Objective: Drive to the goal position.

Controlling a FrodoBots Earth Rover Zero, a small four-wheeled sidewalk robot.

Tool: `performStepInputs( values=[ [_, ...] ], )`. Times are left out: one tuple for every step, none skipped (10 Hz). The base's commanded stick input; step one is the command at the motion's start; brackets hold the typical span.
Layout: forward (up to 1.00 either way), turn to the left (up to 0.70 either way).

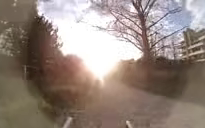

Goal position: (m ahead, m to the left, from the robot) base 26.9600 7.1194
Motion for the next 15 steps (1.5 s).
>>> performStepInputs(
  values=[
    [0.70,0.00],
    [0.70,0.00],
    [0.70,0.00],
    [0.70,0.00],
    [0.70,0.00],
    [0.70,0.00],
    [0.70,0.00],
    [0.70,0.00],
    [0.70,0.00],
    [0.70,0.00],
    [0.70,0.00],
    [0.70,0.00],
    [0.70,0.00],
    [0.70,0.00],
    [0.70,0.00]
  ],
)
